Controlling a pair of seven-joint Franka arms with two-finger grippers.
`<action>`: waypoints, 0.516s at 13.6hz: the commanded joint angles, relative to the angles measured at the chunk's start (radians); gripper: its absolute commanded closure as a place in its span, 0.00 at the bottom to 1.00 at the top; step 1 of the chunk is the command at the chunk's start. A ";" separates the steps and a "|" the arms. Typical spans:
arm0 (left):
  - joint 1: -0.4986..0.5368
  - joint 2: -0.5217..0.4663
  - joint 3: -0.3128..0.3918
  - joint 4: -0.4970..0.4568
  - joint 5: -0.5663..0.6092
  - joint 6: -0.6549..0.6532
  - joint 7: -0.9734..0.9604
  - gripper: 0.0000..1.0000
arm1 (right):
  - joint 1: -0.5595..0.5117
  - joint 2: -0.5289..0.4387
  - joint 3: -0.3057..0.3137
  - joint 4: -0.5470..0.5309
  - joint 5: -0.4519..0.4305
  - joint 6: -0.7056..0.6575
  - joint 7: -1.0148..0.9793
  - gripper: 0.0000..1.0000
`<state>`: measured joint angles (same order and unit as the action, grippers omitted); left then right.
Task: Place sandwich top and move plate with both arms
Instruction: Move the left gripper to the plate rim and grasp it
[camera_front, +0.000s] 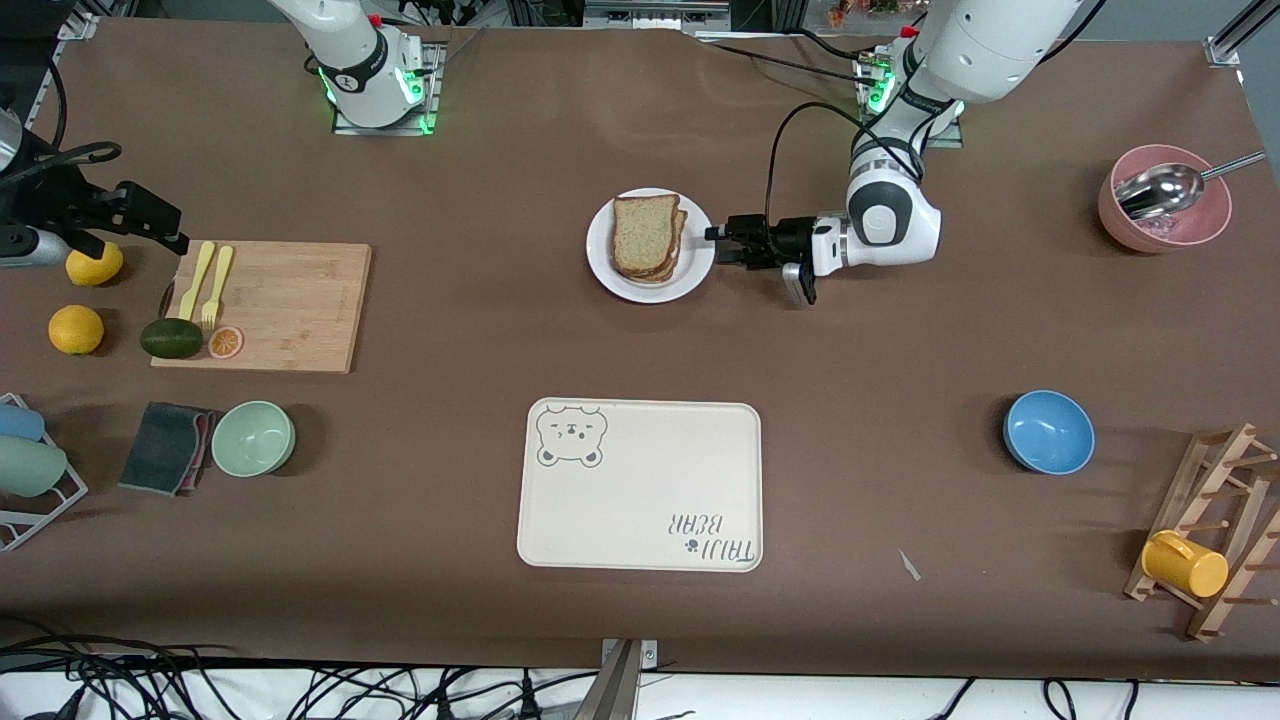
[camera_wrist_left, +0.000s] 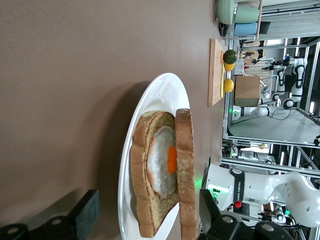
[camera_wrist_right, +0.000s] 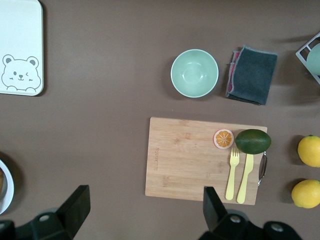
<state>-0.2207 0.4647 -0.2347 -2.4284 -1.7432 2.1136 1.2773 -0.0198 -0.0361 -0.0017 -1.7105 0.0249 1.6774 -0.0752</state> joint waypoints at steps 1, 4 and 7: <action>0.000 -0.003 -0.006 -0.005 -0.036 0.000 0.036 0.13 | 0.003 0.009 0.002 0.026 -0.010 -0.021 0.012 0.00; -0.012 0.006 -0.011 0.003 -0.059 0.003 0.036 0.33 | 0.003 0.009 0.002 0.026 -0.010 -0.021 0.012 0.00; -0.026 0.009 -0.009 0.011 -0.061 0.015 0.036 0.34 | 0.003 0.009 0.000 0.026 -0.010 -0.021 0.012 0.00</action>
<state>-0.2296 0.4660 -0.2404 -2.4263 -1.7537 2.1149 1.2814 -0.0198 -0.0361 -0.0017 -1.7105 0.0249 1.6773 -0.0751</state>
